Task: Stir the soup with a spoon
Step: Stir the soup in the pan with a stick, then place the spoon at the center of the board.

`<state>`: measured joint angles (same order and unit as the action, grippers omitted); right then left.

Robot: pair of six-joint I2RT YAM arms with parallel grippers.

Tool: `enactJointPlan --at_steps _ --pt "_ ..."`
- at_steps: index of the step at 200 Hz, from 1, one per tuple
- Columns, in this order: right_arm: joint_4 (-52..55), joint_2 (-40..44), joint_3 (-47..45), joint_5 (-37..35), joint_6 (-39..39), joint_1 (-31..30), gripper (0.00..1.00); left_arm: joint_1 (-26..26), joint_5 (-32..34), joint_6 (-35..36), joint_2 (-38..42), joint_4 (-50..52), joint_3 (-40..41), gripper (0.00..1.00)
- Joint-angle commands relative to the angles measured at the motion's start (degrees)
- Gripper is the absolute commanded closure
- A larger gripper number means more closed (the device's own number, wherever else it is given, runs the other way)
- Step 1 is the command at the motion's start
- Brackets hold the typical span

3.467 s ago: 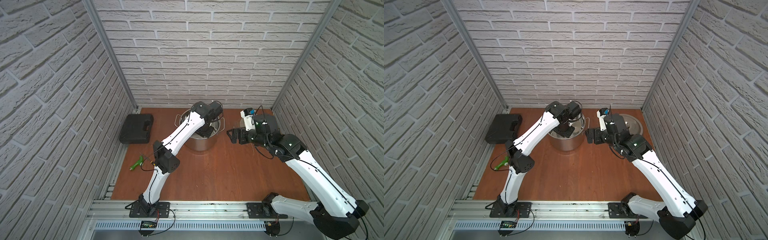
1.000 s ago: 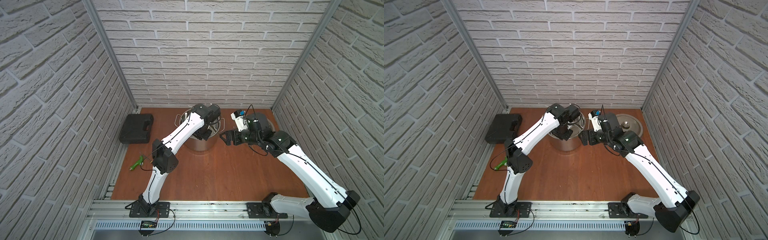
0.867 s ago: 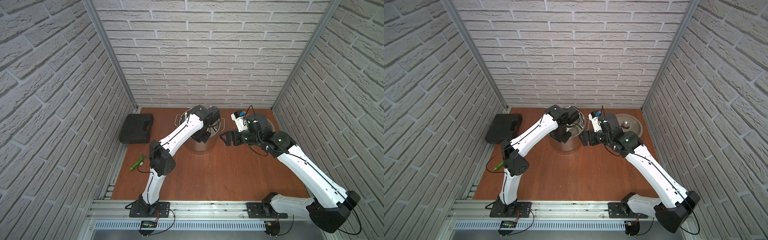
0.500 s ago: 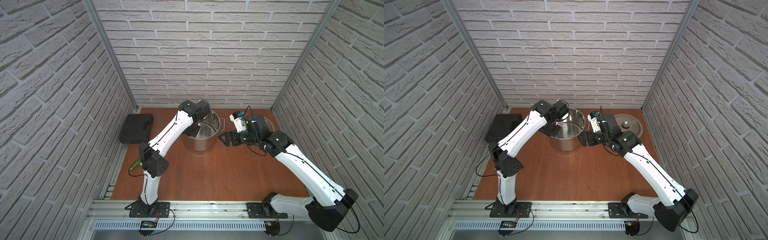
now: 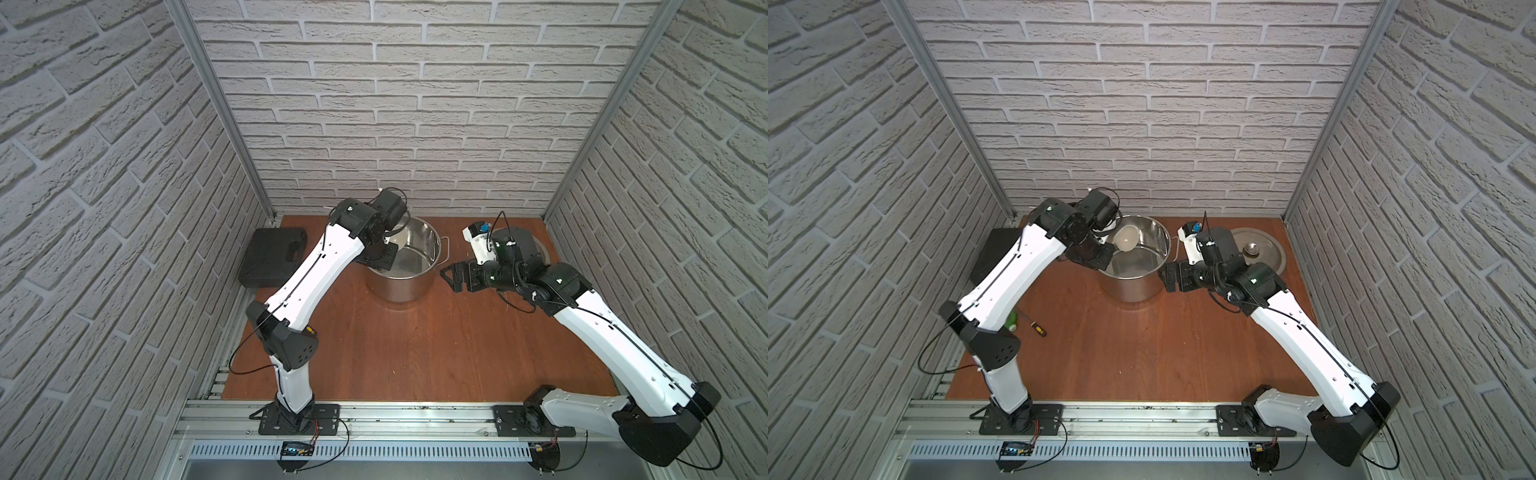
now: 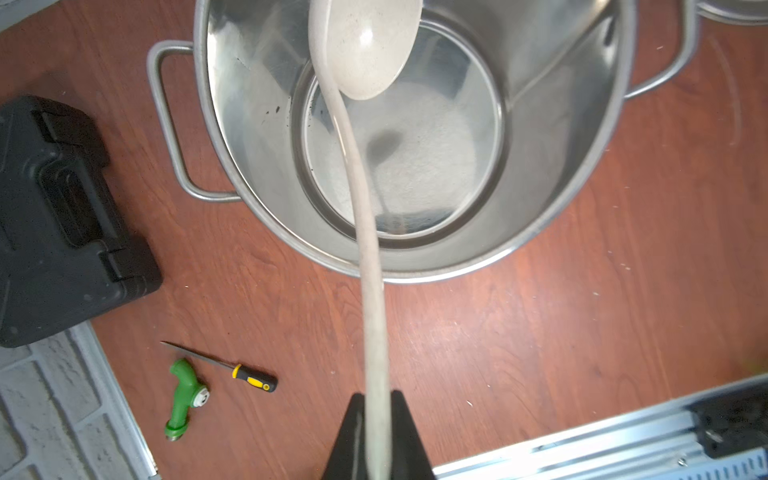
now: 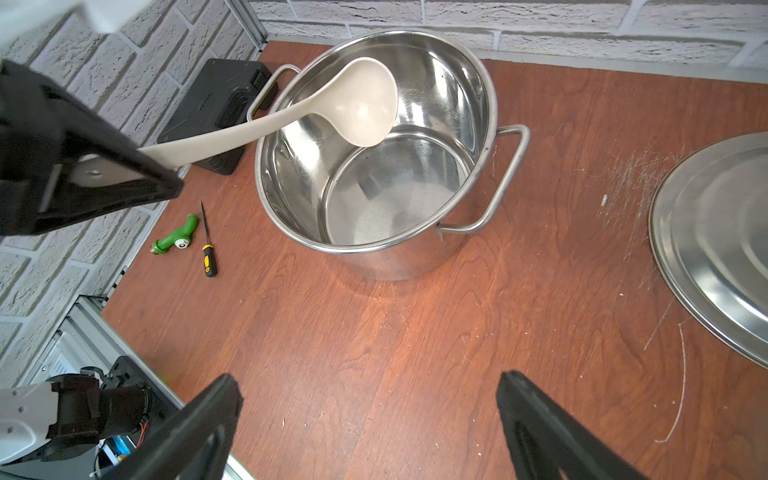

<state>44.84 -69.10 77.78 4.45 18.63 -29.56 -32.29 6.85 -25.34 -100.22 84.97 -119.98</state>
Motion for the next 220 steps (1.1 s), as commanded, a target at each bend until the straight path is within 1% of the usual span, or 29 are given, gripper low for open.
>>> enactJointPlan --at_steps 1,15,27,43,53,73,85,103,115,139,159,191,205,220 --pt "-0.8 1.3 1.4 -1.5 -0.5 0.3 0.00 1.4 -2.7 -3.9 10.0 -6.1 6.6 1.00" --pt "-1.2 0.9 1.3 -1.3 -0.2 0.3 0.00 3.3 -2.1 -6.6 17.5 -9.9 12.9 1.00" --pt "-2.0 0.5 1.1 -0.9 0.3 0.4 0.00 6.4 -2.3 -9.5 24.9 -14.0 19.7 1.00" --pt "-2.9 -0.5 1.3 0.1 0.9 0.4 0.00 12.4 -3.0 -13.5 34.7 -19.6 29.3 1.00" --pt "-3.3 -1.1 1.5 0.6 1.0 0.5 0.00 16.5 -4.5 -15.7 39.7 -22.4 35.0 1.00" --pt "-4.3 -2.5 2.3 1.8 1.6 0.5 0.00 24.1 -10.1 -19.2 45.6 -27.2 44.9 1.00" --pt "-4.6 -3.3 2.8 2.4 1.8 0.5 0.00 25.9 -11.8 -20.5 47.3 -30.5 49.9 1.00" --pt "-4.7 -4.3 3.6 2.8 1.7 0.5 0.00 27.8 -16.1 -21.6 47.9 -38.0 57.2 1.00" --pt "-4.5 -4.6 3.9 2.8 1.3 0.5 0.00 28.2 -18.2 -21.9 47.2 -43.4 61.3 1.00" --pt "-3.8 -4.3 3.5 2.3 0.6 0.5 0.00 29.4 -23.1 -22.5 44.1 -54.2 67.9 1.00" --pt "-3.0 -3.4 2.5 1.5 -0.1 0.5 0.00 30.9 -25.9 -24.3 41.0 -62.4 72.7 1.00" --pt "-1.7 -1.6 0.7 0.9 -1.2 1.2 0.00 32.1 -25.7 -27.9 37.2 -73.5 78.3 1.00" --pt "-1.5 -1.1 -0.1 1.0 -1.4 1.6 0.00 32.6 -26.6 -30.1 35.9 -80.1 81.0 1.00" --pt "-1.6 -0.7 -0.9 1.2 -1.6 2.2 0.00 33.0 -27.4 -31.1 34.1 -84.7 83.0 1.00"
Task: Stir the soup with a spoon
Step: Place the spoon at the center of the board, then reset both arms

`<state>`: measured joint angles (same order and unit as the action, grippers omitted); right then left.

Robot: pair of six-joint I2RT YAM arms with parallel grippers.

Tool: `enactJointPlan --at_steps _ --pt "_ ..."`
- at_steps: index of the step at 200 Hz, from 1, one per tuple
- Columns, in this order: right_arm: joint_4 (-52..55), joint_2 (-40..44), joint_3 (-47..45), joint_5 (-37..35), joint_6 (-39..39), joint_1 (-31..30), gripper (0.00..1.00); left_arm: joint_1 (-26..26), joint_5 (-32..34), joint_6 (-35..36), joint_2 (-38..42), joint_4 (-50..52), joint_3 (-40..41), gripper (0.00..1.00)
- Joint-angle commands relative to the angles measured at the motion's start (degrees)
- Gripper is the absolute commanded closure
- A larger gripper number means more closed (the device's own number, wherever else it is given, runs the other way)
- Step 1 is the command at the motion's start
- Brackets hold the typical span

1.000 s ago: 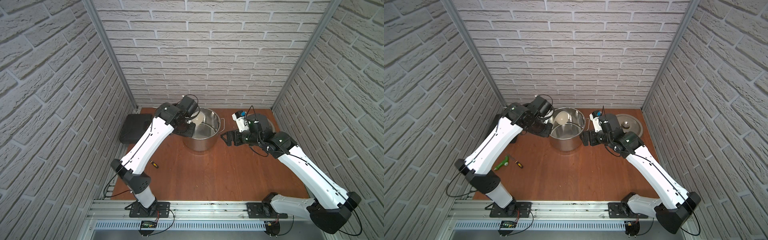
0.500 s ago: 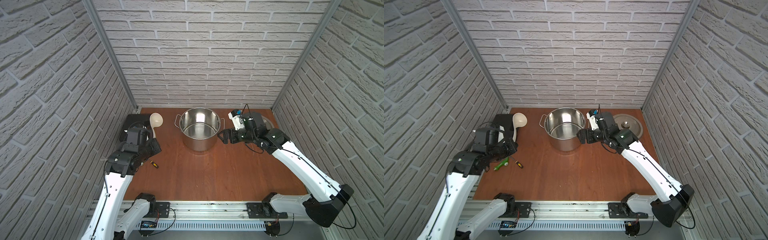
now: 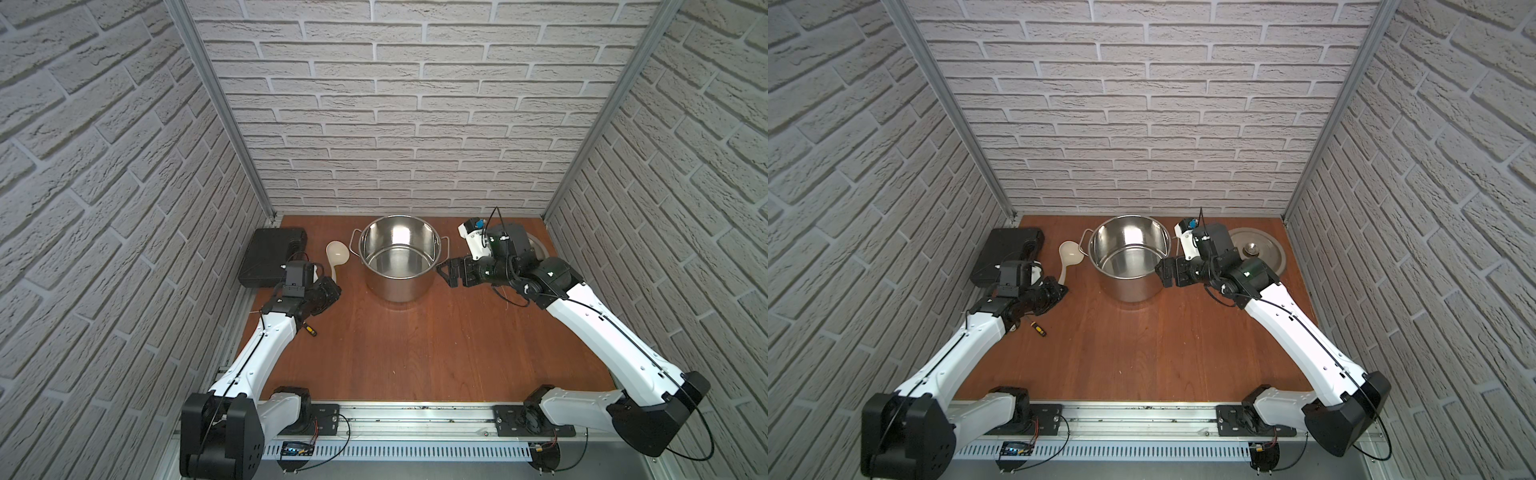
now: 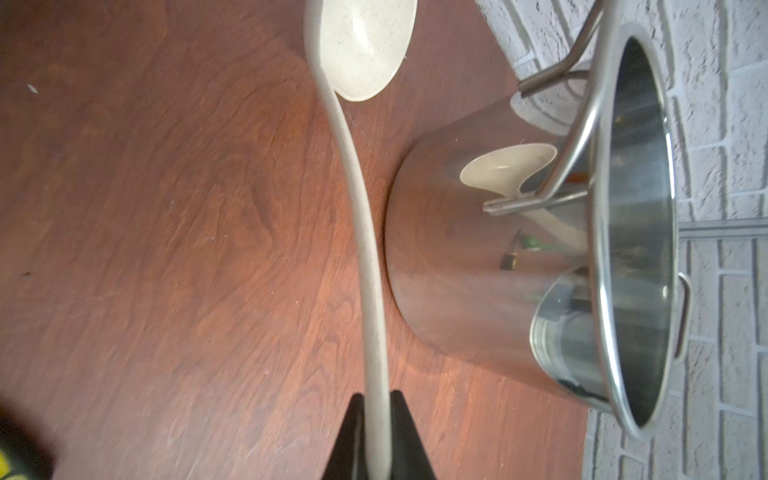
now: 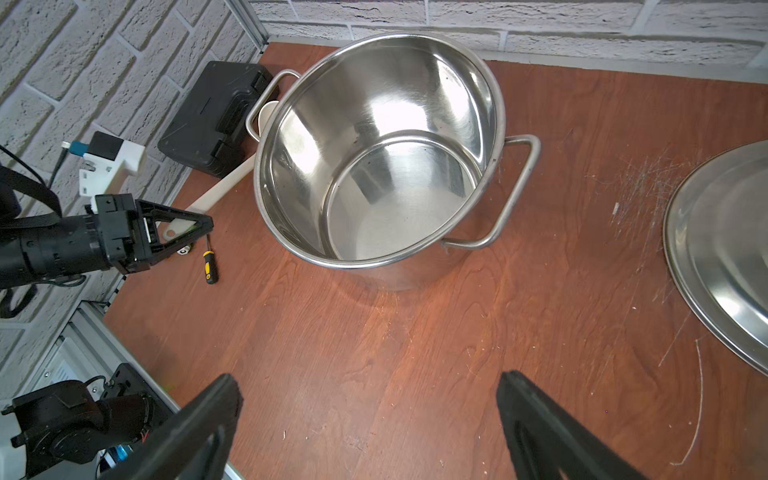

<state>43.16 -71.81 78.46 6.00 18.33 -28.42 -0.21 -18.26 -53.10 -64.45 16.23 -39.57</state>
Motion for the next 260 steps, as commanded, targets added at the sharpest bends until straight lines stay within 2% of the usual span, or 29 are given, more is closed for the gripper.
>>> enactJointPlan --at_steps 1,38,49,65,88,98,101,128,145,159,173,191,204,214,217,220,229,239,249,260 --pt "0.1 2.1 -1.6 -0.3 -1.3 1.1 0.00 0.8 -2.2 -3.4 -1.9 -16.1 2.7 1.00" --pt "-0.1 2.9 -2.8 -0.4 -1.7 2.0 0.00 1.2 -2.8 -4.8 -5.4 -18.8 5.5 0.99" --pt "-0.6 3.5 -3.5 -0.6 -1.7 2.1 0.00 1.1 -2.5 -4.9 -5.8 -17.4 5.9 0.86" --pt "-1.1 4.0 -4.3 -0.7 -1.6 2.5 0.00 1.2 -1.1 -4.9 -5.1 -13.7 6.2 0.57" --pt "-1.6 4.4 -5.3 -1.0 -1.2 2.7 0.00 1.3 3.7 -4.4 -2.3 -3.1 4.8 0.32" --pt "-1.9 4.7 -5.9 -1.4 -0.9 2.7 0.00 1.2 5.9 -3.9 -0.9 2.1 3.8 0.05" --pt "-2.0 4.9 -6.2 -1.6 -0.9 2.7 0.00 1.2 6.6 -3.9 -0.6 4.3 3.4 0.02" --pt "-2.8 6.3 -8.3 -3.7 -0.5 2.7 0.00 1.5 9.7 -2.7 1.7 18.0 0.0 0.02" --pt "-2.1 7.2 -8.5 -7.5 -1.4 2.7 0.00 1.5 11.2 -1.1 4.5 23.8 -1.6 0.02" --pt "-2.0 8.2 -8.8 -14.1 -2.5 2.7 0.00 0.5 14.6 2.3 8.7 25.8 -3.4 0.02" --pt "-3.1 9.2 -9.5 -22.2 -4.1 2.8 0.00 -0.1 20.7 6.0 13.2 26.7 -5.4 0.02" --pt "-8.3 9.7 -11.5 -24.2 -12.9 2.9 0.00 -0.2 26.6 9.8 17.6 22.7 -6.6 0.02" --pt "-16.0 9.8 -15.3 -26.5 -20.1 2.8 0.07 0.0 29.4 11.1 20.2 15.9 -6.2 0.02" --pt "-20.6 9.6 -16.4 -28.8 -23.7 2.9 0.04 0.0 30.9 14.9 22.3 8.2 -4.5 0.02" --pt "-22.3 9.2 -16.8 -30.7 -24.8 3.0 0.00 0.0 31.6 16.3 22.7 6.1 -3.9 0.02" --pt "-24.8 8.6 -17.3 -33.0 -25.6 3.1 0.02 0.0 32.8 17.4 22.8 3.9 -3.5 0.02" --pt "-28.7 6.9 -18.0 -35.4 -25.7 5.2 0.02 0.2 35.5 18.8 24.7 0.0 -2.8 0.02" --pt "-30.9 4.4 -18.6 -32.4 -22.9 10.3 0.02 1.6 35.2 22.3 23.5 -4.7 -2.8 0.02" --pt "-33.6 2.1 -20.4 -29.2 -19.9 14.6 0.02 2.5 33.5 25.3 17.2 -6.0 -4.1 0.02" --pt "-37.9 -0.4 -23.5 -27.2 -19.9 17.6 0.02 2.4 32.6 30.0 11.5 -6.9 -5.0 0.02"
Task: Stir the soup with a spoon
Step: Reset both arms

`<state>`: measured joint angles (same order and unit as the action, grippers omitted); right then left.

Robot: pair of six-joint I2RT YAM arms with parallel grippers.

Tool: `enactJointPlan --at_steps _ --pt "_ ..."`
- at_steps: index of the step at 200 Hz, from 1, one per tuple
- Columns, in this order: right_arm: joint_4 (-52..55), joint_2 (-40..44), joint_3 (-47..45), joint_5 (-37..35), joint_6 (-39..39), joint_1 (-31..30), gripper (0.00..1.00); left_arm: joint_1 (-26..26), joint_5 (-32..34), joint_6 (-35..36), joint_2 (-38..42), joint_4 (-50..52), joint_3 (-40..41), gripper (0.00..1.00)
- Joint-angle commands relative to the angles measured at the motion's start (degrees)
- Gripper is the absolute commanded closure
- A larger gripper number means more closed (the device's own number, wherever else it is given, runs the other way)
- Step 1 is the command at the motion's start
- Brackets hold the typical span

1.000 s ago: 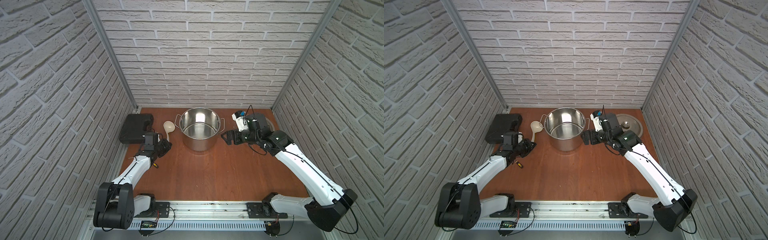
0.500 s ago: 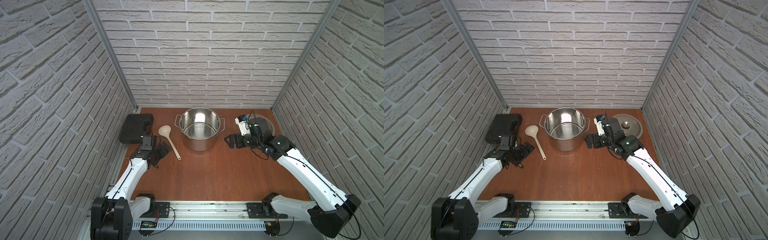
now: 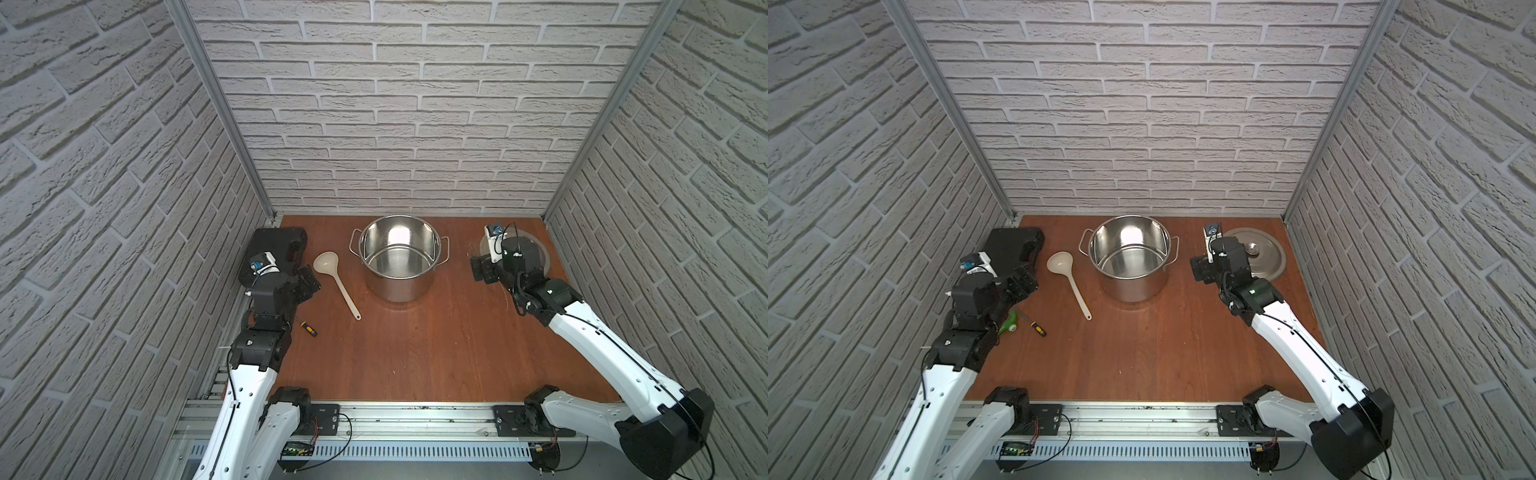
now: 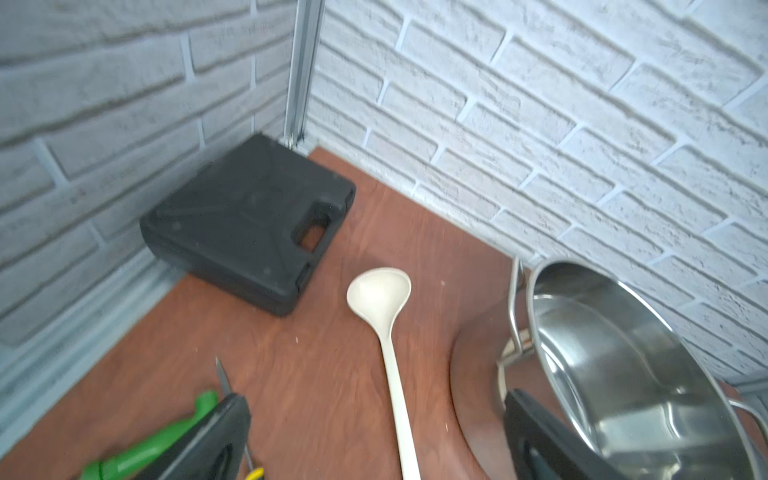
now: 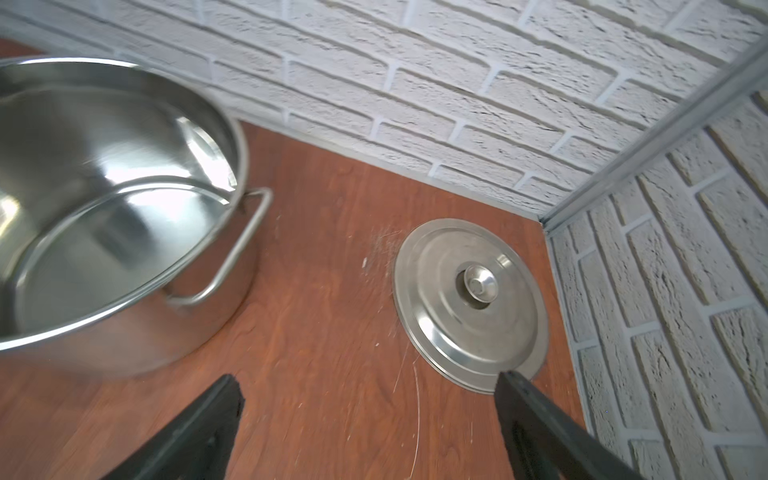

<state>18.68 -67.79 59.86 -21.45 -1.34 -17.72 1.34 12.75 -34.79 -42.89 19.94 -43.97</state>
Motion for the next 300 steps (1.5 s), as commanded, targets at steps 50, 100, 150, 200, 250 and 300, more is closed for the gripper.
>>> enactJointPlan --at_steps 50,100,150,200,250,300 --pt "-35.5 -12.4 -20.5 2.4 1.7 13.7 0.02 -1.0 7.8 26.3 -26.2 -26.0 8.5 0.02" --pt "-58.5 -16.1 -33.6 10.3 1.1 16.0 0.02 -0.5 8.6 30.2 -36.3 -59.3 21.0 0.02" --pt "-73.5 -21.1 -39.0 16.8 -1.1 16.5 0.02 0.9 -0.8 32.8 -45.6 -70.4 22.1 0.02" --pt "-71.7 -21.3 -37.9 17.0 0.3 17.4 0.02 2.0 -1.7 31.8 -46.1 -71.9 22.6 0.02" --pt "-72.2 -21.0 -38.3 16.0 0.7 17.6 0.01 1.7 -1.8 32.4 -46.1 -72.3 22.7 0.02" --pt "-72.4 -20.9 -38.4 15.9 0.7 17.6 0.01 1.7 -2.0 32.4 -46.0 -72.2 22.7 0.02"
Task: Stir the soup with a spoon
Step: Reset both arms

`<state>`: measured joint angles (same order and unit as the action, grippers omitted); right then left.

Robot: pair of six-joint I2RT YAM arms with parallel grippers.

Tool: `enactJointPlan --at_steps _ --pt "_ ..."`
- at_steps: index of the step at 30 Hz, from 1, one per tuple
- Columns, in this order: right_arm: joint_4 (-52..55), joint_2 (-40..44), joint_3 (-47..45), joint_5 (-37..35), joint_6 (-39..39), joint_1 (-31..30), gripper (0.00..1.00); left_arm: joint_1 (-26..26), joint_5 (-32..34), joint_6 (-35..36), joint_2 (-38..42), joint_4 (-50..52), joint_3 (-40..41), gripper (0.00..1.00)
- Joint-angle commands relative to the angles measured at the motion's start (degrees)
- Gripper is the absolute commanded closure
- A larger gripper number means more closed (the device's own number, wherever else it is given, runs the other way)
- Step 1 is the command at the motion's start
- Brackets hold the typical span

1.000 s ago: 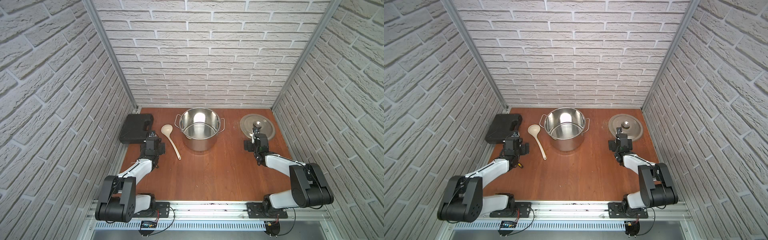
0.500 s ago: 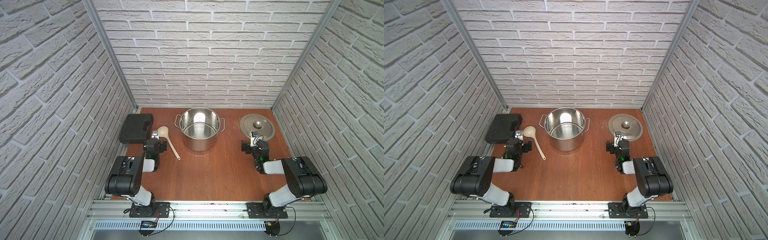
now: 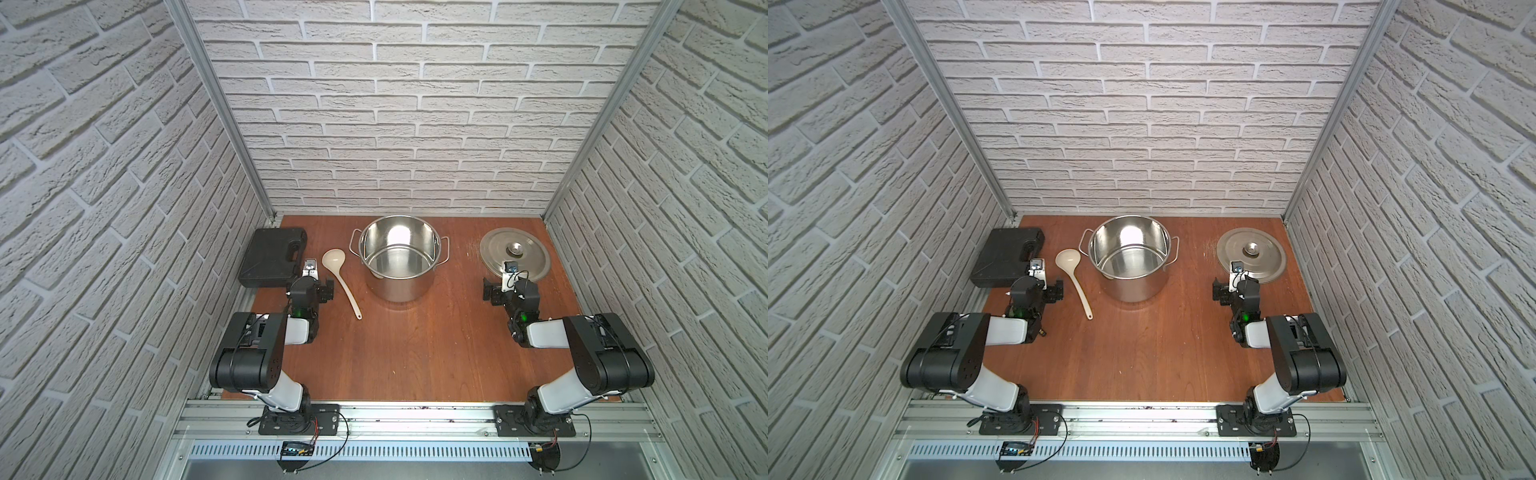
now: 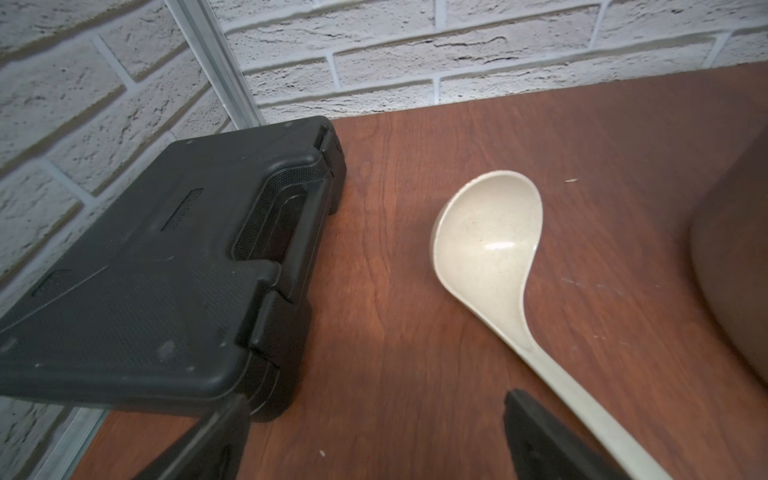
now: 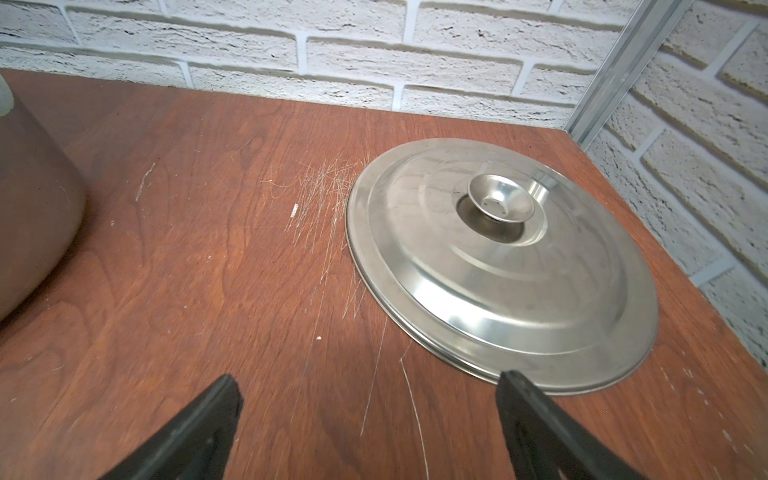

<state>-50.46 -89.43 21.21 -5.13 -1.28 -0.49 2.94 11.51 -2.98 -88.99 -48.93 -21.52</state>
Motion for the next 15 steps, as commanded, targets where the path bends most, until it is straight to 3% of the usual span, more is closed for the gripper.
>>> enactJointPlan --at_steps 1,15 --pt "-3.2 0.7 0.2 -0.4 0.6 0.4 0.01 0.1 -0.8 0.6 0.1 -3.3 0.2 0.02" --pt "-3.5 0.7 0.1 0.6 0.1 0.4 0.01 0.1 -0.7 0.6 0.0 -3.2 0.2 0.02"
